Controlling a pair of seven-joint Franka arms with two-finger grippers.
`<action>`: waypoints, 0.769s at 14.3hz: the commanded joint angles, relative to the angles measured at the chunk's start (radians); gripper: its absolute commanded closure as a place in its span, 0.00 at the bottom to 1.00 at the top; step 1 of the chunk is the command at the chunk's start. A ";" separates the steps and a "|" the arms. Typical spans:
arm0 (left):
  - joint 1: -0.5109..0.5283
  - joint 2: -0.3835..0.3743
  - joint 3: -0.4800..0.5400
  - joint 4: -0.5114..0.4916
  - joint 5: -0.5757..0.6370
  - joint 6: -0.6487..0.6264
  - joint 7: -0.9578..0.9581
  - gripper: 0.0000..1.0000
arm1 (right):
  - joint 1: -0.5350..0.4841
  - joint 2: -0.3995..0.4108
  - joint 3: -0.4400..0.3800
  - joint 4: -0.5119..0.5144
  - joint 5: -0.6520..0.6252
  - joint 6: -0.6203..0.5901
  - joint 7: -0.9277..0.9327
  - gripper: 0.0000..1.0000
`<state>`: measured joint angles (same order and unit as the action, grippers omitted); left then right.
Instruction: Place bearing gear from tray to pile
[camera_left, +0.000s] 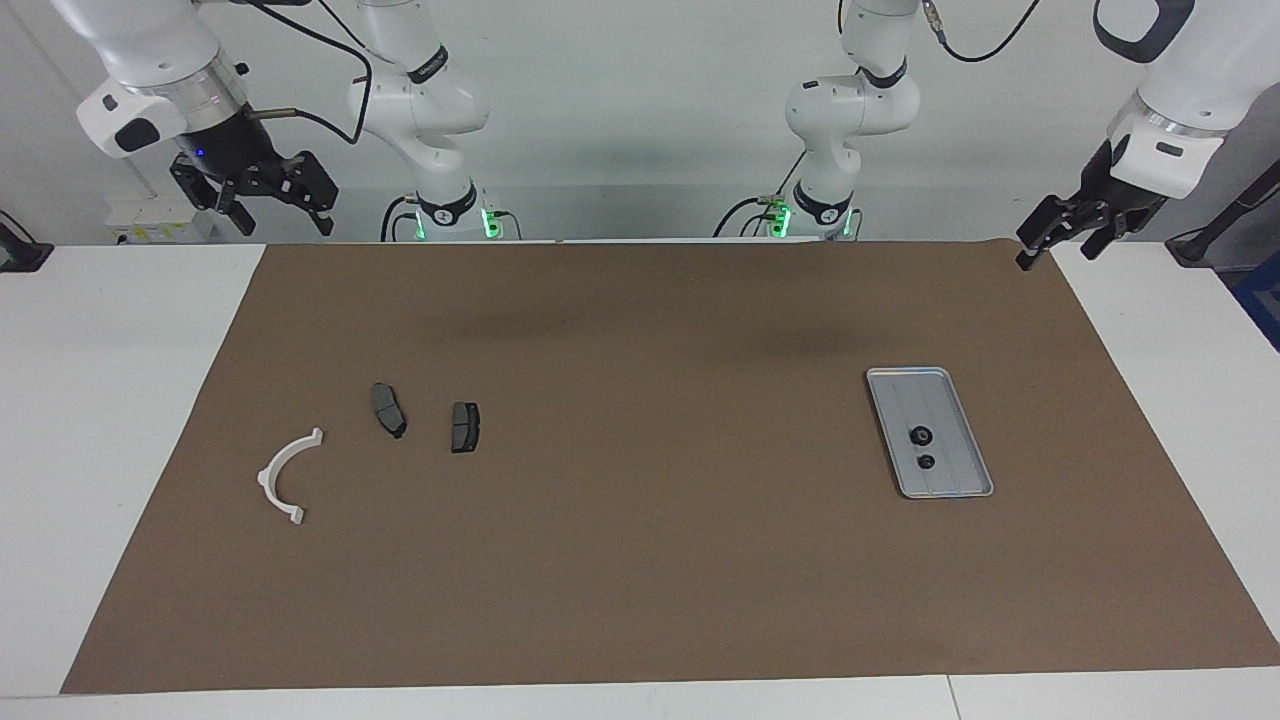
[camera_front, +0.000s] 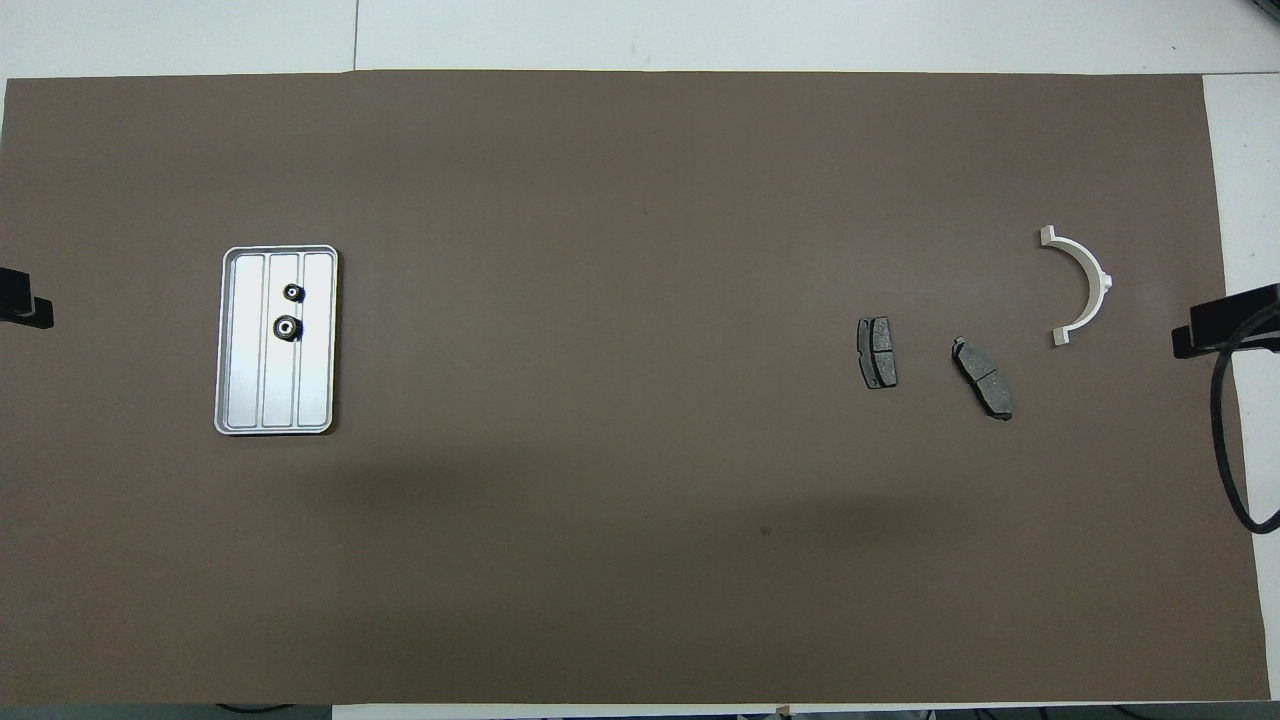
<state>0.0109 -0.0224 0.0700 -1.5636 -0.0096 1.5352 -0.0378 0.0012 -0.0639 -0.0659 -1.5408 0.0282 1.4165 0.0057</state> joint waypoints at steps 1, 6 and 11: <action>0.003 0.004 -0.003 0.010 0.000 0.003 0.003 0.00 | -0.006 -0.010 0.003 -0.004 0.002 -0.004 0.019 0.00; 0.000 -0.001 -0.001 -0.004 0.002 0.009 0.006 0.00 | -0.007 -0.010 0.003 -0.004 0.004 -0.002 0.019 0.00; -0.008 0.002 -0.002 -0.009 0.010 0.005 -0.002 0.00 | -0.009 -0.010 0.003 -0.004 0.002 -0.002 0.020 0.00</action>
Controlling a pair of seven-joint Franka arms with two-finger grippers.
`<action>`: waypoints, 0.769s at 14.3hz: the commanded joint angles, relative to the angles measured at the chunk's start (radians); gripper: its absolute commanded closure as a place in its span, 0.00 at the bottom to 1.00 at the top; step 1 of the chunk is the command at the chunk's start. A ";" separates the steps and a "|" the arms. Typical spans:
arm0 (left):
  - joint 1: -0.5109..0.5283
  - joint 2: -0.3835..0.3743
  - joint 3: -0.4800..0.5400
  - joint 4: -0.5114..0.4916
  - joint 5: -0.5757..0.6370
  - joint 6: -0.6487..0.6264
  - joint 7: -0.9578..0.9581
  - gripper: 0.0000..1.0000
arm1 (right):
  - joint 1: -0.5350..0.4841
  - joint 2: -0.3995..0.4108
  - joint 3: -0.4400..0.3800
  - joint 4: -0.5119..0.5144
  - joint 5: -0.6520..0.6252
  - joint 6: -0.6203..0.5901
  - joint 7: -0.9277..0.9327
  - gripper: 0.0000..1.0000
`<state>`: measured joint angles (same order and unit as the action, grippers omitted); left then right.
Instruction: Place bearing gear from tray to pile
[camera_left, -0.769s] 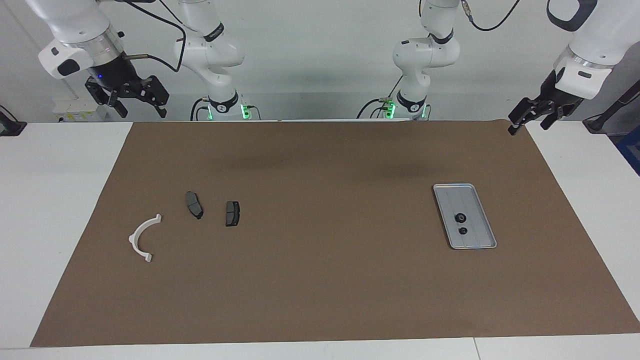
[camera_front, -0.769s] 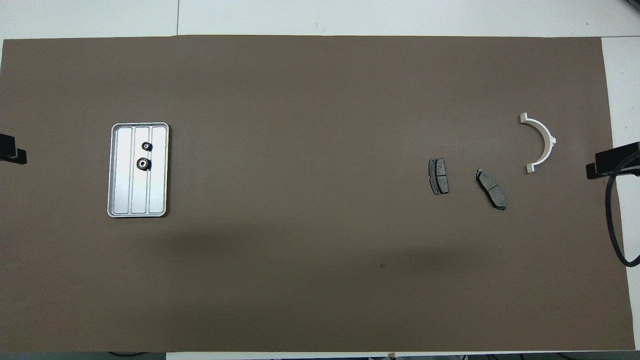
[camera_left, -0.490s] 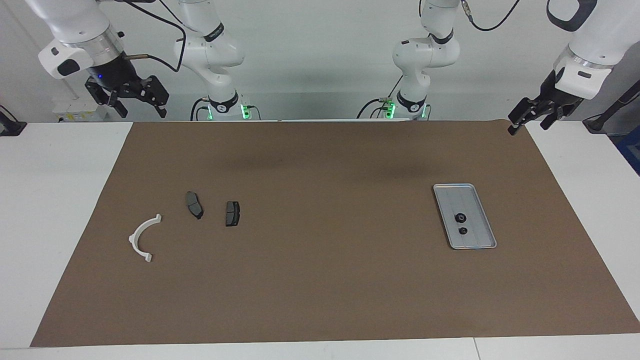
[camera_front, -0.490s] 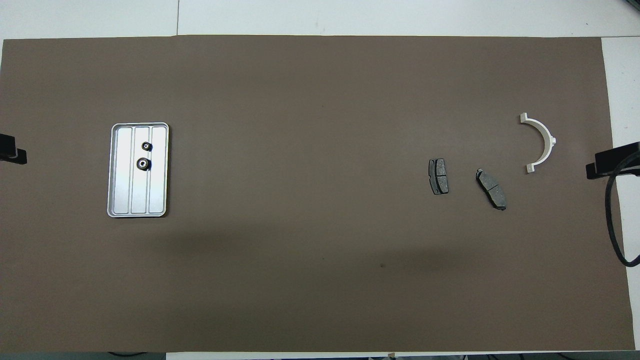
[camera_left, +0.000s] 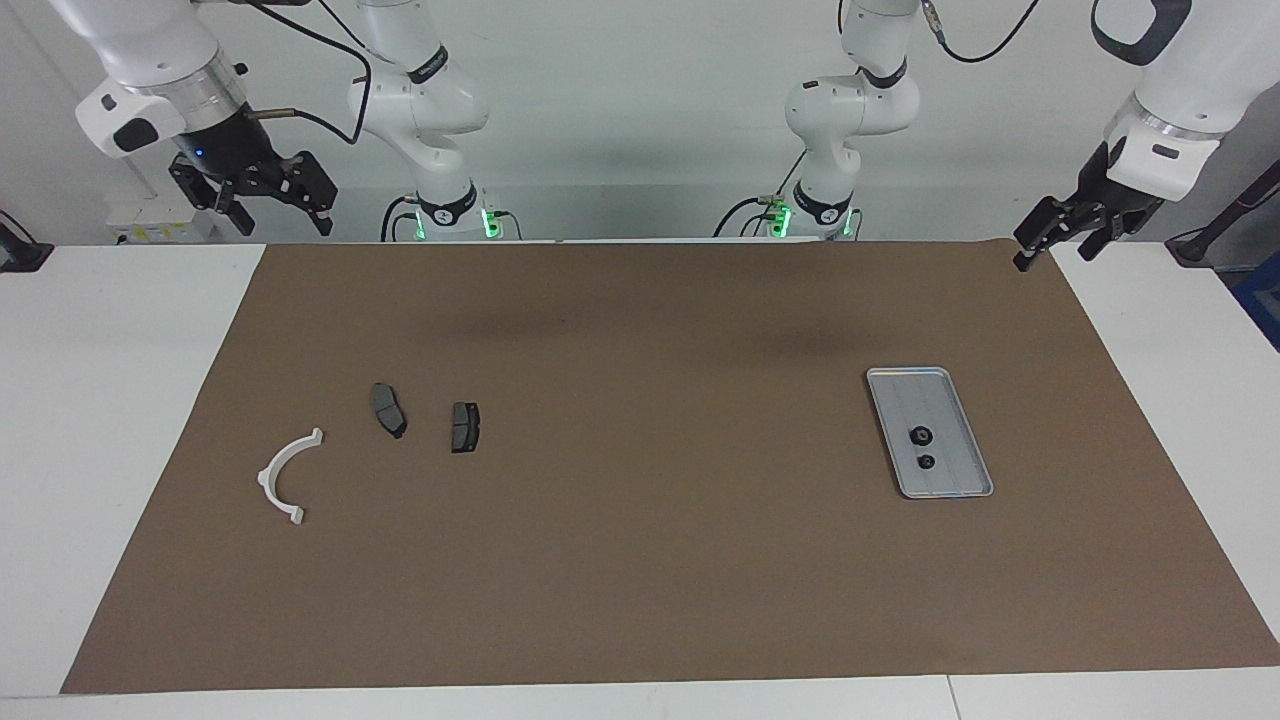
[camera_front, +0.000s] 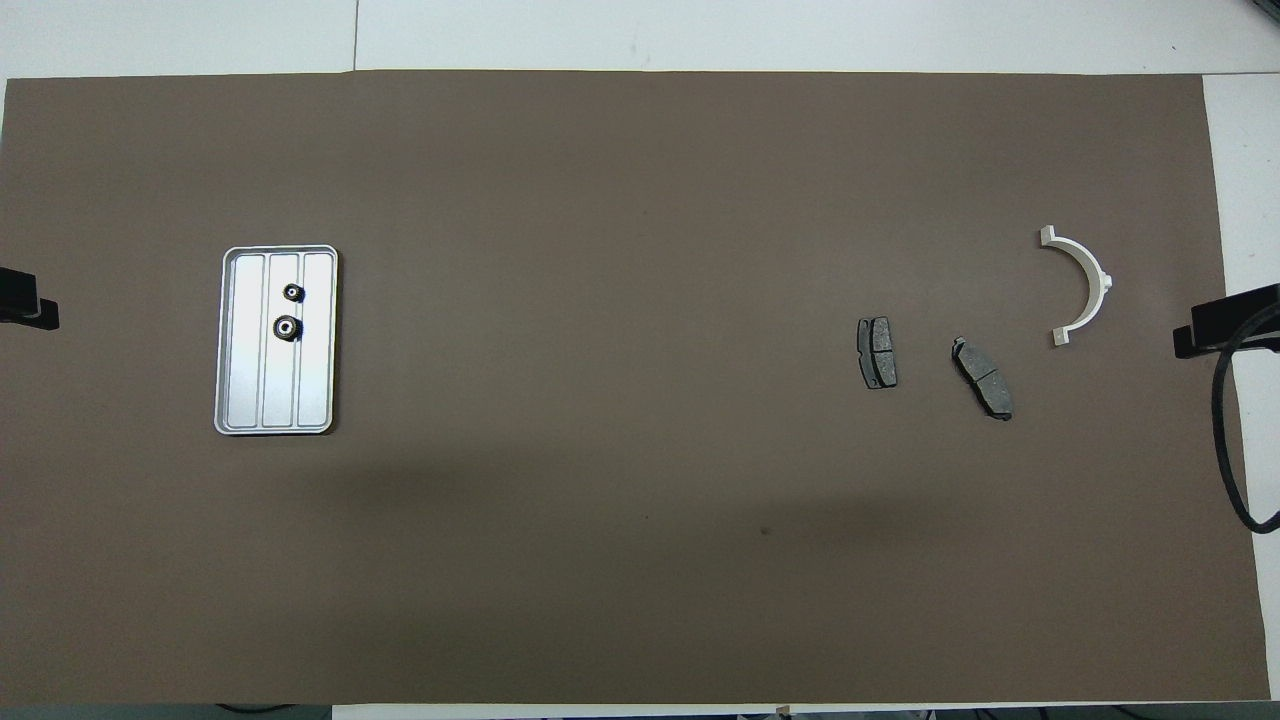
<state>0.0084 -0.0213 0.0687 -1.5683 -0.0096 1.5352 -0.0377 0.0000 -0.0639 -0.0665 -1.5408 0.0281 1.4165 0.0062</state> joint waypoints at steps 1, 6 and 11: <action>-0.007 0.001 0.000 -0.006 0.010 -0.010 -0.005 0.00 | -0.008 -0.010 0.002 -0.004 0.003 -0.002 0.020 0.00; -0.007 -0.023 -0.013 -0.039 0.011 0.043 -0.037 0.00 | -0.009 -0.010 0.004 -0.004 0.003 -0.002 0.020 0.00; -0.007 -0.045 -0.015 -0.202 0.011 0.247 -0.042 0.00 | -0.008 -0.010 0.004 -0.004 0.004 -0.002 0.018 0.00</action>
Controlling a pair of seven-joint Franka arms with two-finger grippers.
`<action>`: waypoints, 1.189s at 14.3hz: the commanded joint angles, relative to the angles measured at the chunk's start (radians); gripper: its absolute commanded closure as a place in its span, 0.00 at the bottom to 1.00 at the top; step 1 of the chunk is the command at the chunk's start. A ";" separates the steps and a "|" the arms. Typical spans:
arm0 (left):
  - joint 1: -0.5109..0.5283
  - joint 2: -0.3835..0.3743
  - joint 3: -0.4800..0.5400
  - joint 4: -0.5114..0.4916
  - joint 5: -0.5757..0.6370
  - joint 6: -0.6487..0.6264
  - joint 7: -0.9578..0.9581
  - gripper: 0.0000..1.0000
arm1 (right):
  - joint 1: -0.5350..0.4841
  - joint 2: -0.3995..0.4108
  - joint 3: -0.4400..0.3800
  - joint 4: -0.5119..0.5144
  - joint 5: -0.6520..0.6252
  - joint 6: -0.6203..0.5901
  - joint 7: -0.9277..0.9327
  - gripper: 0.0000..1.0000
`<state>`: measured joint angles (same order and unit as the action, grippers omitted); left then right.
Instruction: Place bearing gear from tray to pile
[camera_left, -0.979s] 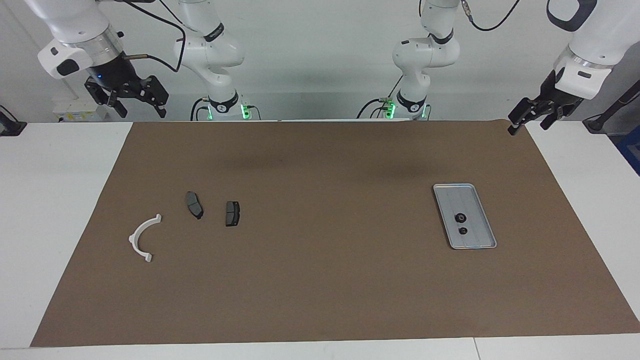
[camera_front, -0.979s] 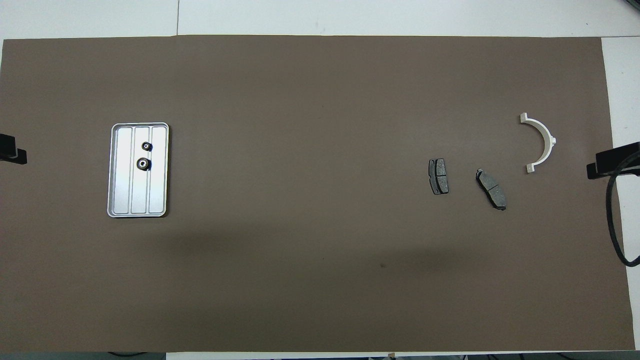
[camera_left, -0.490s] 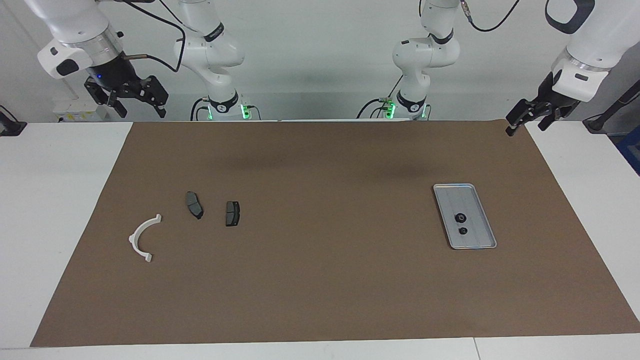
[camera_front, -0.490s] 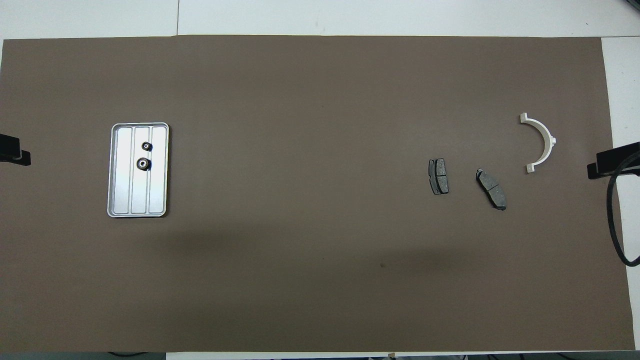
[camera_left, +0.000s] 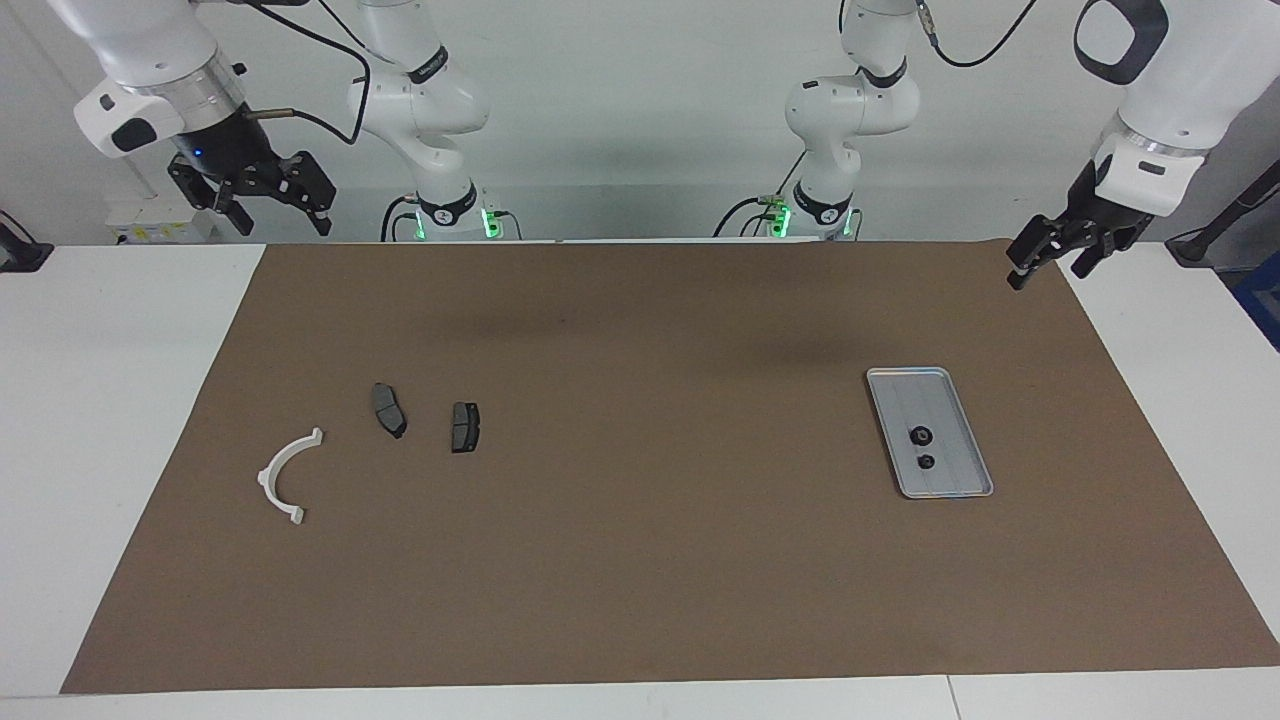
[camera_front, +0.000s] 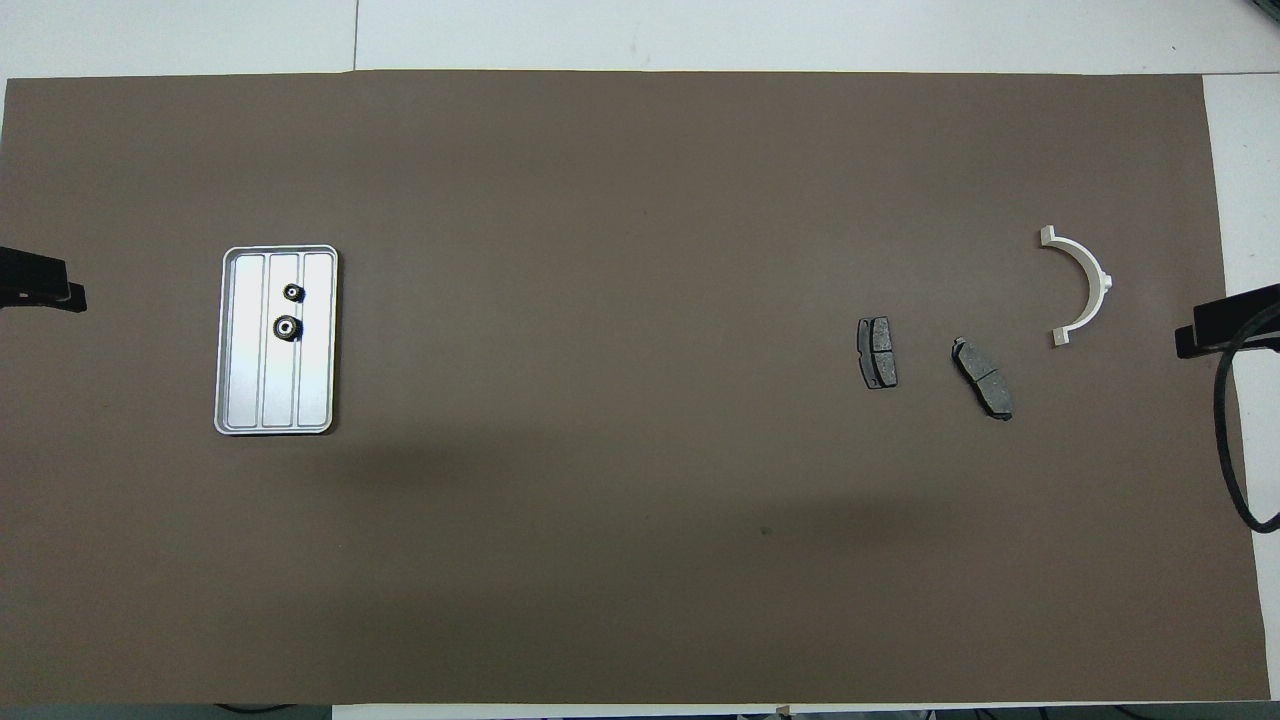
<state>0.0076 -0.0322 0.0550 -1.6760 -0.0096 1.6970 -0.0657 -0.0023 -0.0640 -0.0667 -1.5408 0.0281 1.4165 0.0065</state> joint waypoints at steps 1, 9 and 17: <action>-0.006 -0.019 -0.003 -0.099 0.011 0.111 -0.014 0.00 | -0.007 -0.008 0.004 -0.004 0.003 -0.001 0.018 0.00; -0.023 0.101 -0.003 -0.285 0.010 0.386 0.000 0.00 | -0.010 -0.019 0.001 -0.021 0.006 -0.004 0.026 0.00; -0.057 0.216 -0.003 -0.321 0.010 0.518 0.013 0.16 | -0.012 -0.030 0.001 -0.039 0.004 -0.001 0.027 0.00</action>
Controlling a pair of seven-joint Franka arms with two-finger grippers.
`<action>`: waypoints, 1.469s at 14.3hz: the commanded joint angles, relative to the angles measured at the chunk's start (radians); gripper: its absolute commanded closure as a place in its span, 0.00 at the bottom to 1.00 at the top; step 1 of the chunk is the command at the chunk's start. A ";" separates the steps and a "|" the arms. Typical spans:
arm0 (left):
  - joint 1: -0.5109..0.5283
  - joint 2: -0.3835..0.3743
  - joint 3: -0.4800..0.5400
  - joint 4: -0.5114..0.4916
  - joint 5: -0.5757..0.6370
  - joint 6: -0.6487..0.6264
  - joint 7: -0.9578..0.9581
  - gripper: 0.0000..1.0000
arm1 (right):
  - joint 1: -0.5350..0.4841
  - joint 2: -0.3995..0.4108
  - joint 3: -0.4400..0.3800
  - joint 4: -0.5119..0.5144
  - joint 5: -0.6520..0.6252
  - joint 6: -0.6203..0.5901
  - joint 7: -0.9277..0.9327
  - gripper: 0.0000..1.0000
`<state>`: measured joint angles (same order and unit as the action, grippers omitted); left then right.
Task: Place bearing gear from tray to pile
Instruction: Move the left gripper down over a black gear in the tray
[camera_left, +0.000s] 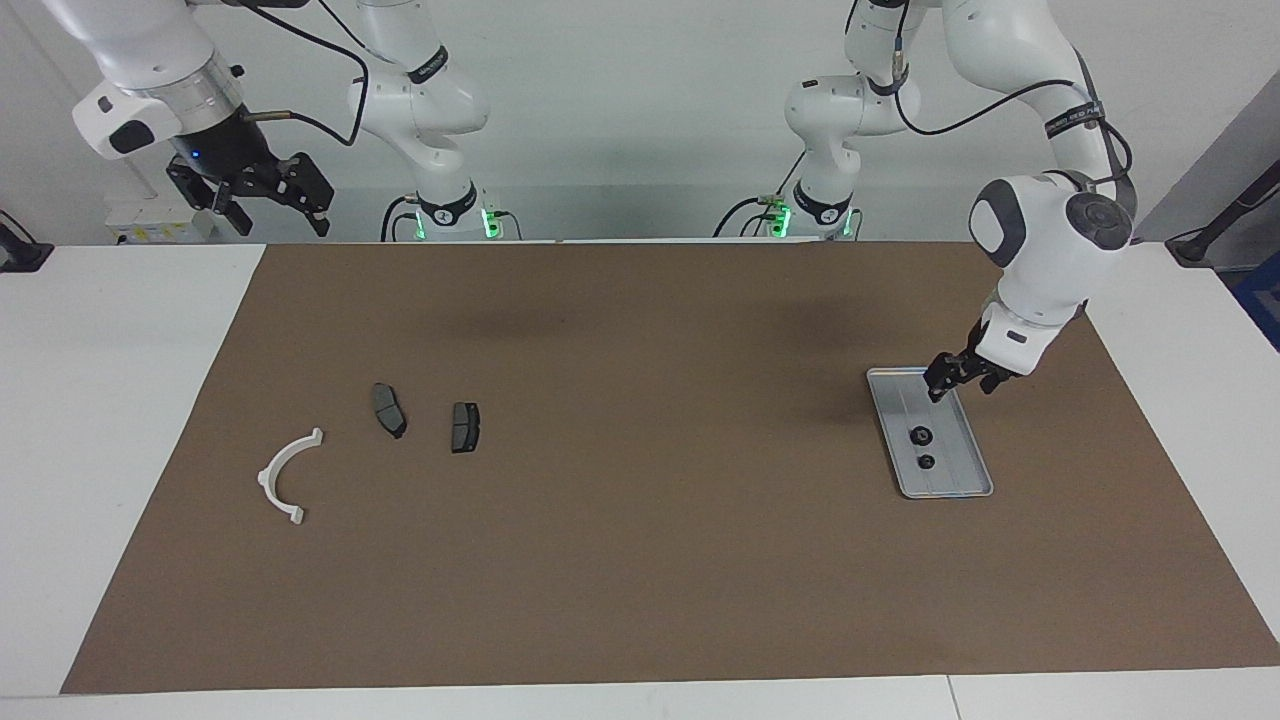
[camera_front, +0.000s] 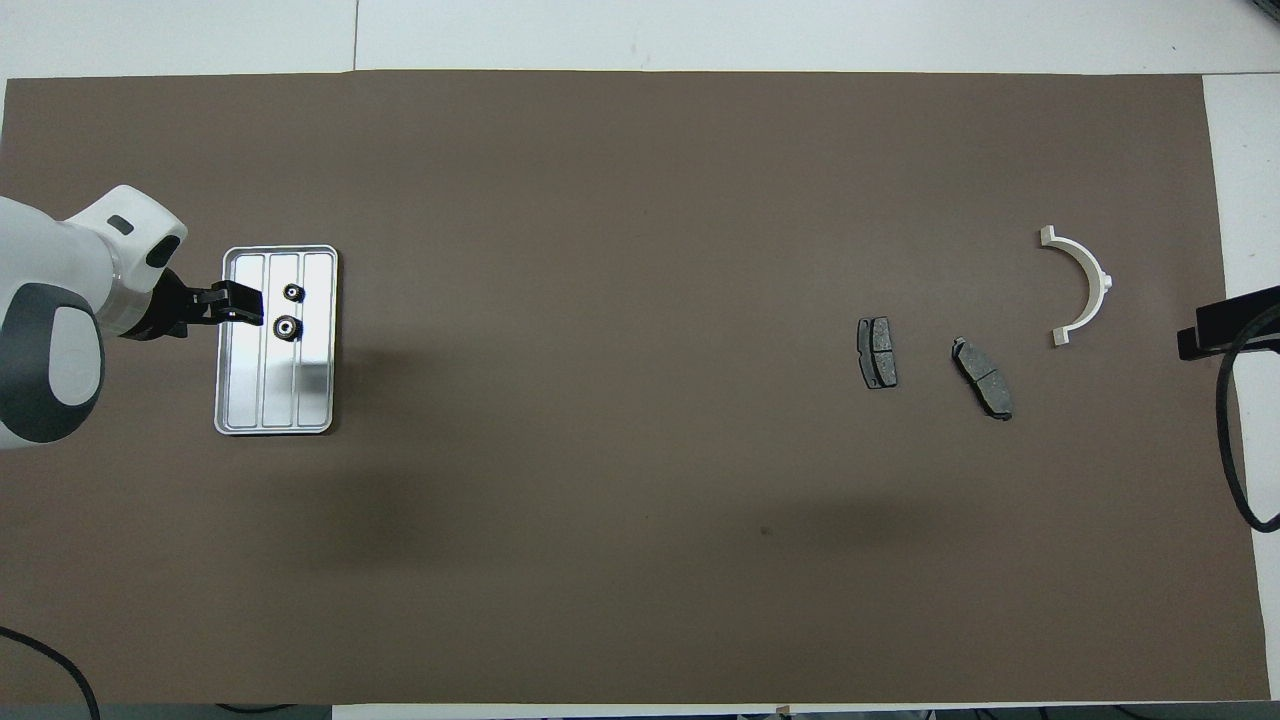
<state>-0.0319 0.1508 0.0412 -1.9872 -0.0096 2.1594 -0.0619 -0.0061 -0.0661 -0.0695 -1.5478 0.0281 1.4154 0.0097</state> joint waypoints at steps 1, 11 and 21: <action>-0.020 0.045 0.009 -0.010 0.010 0.063 0.016 0.25 | -0.008 -0.028 0.004 -0.035 0.004 -0.001 0.024 0.00; -0.022 0.134 0.008 -0.008 0.010 0.129 0.051 0.25 | -0.015 -0.038 0.004 -0.057 0.004 0.020 0.015 0.00; -0.029 0.157 0.008 -0.010 0.008 0.157 0.051 0.26 | -0.009 -0.043 0.005 -0.072 0.004 0.030 0.019 0.00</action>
<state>-0.0488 0.3062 0.0393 -1.9880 -0.0096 2.2907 -0.0183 -0.0107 -0.0795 -0.0706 -1.5811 0.0279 1.4190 0.0104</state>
